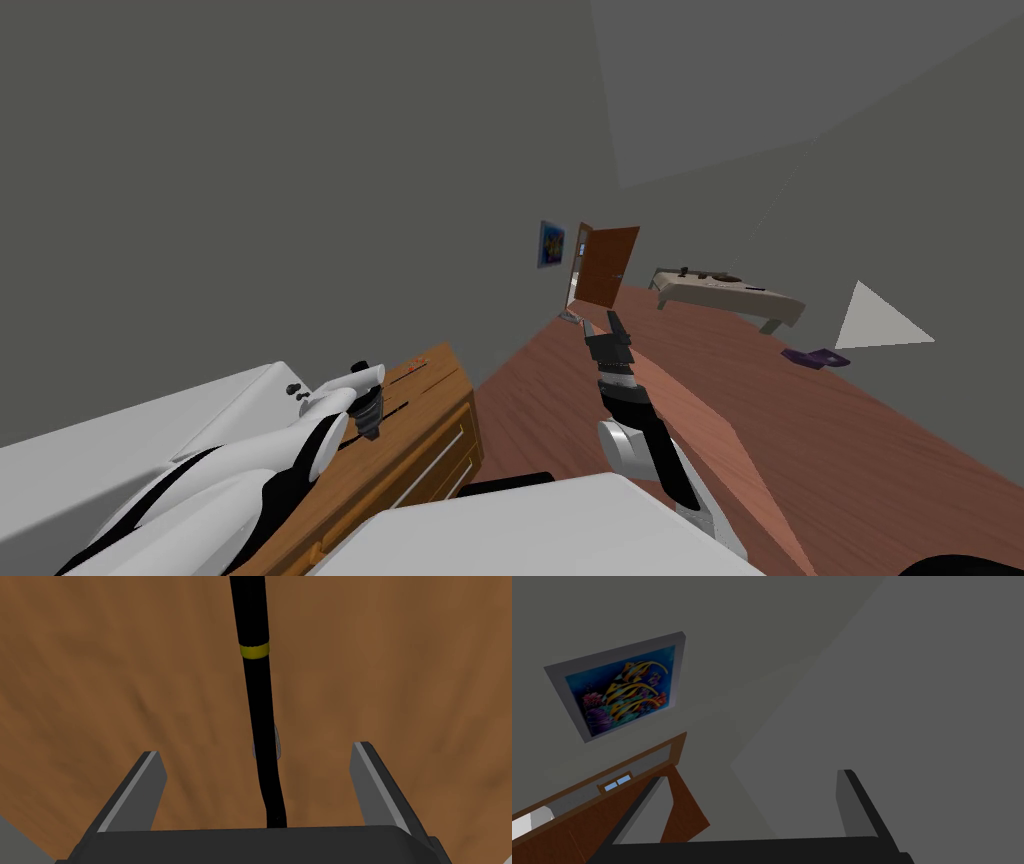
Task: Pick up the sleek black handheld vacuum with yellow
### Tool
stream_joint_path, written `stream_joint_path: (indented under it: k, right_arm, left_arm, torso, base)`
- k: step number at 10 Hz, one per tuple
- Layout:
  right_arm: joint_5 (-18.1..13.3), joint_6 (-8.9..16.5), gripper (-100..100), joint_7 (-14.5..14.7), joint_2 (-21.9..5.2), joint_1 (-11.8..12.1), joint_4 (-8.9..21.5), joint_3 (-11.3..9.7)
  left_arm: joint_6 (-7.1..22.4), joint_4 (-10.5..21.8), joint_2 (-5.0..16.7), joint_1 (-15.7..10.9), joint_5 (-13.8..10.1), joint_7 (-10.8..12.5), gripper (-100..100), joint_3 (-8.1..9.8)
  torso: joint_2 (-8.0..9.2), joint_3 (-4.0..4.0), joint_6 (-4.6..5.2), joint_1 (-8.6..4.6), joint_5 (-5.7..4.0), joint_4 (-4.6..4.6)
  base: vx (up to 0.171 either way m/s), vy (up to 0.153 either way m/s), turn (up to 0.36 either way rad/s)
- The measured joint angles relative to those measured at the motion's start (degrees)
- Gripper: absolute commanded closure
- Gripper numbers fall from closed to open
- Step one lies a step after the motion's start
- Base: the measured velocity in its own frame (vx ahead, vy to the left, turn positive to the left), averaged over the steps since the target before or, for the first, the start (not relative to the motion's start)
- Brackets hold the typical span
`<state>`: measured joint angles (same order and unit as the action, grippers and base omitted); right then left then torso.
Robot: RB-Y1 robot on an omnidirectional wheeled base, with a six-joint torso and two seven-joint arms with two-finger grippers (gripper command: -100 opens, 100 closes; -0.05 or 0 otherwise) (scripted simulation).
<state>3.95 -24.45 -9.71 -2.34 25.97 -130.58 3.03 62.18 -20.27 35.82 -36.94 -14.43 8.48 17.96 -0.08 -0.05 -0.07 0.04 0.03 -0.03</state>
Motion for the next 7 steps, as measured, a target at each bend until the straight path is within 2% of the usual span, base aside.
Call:
stream_joint_path:
  k: [1,5,6,7]
  right_arm:
    - [0.0,0.0,0,0.0,0.0,0.0,0.0,0.0]
    - [0.0,0.0,0,0.0,0.0,0.0,0.0,0.0]
    - [0.0,0.0,0,0.0,0.0,0.0,0.0,0.0]
    - [0.0,0.0,0,0.0,0.0,0.0,0.0,0.0]
  left_arm:
    - [0.35,-0.39,-0.05,0.17,-0.01,0.12,100,0.01]
    - [0.35,-0.34,-0.04,0.15,-0.01,0.12,100,0.02]
    - [0.35,-0.34,-0.04,0.15,-0.01,0.12,0,0.02]
    - [0.35,-0.34,-0.04,0.15,-0.01,0.12,100,0.02]
  torso:
    - [0.04,0.02,0.01,-0.04,-0.02,0.01]
    - [0.02,0.01,0.02,0.0,0.0,0.0]
    - [0.02,0.01,0.02,0.0,0.0,0.0]
    - [0.02,0.01,0.02,0.0,0.0,0.0]
  base:
    - [0.0,0.0,0.0]
    - [0.0,0.0,0.0]
    - [0.0,0.0,0.0]
    - [-0.029,-0.028,-0.023]
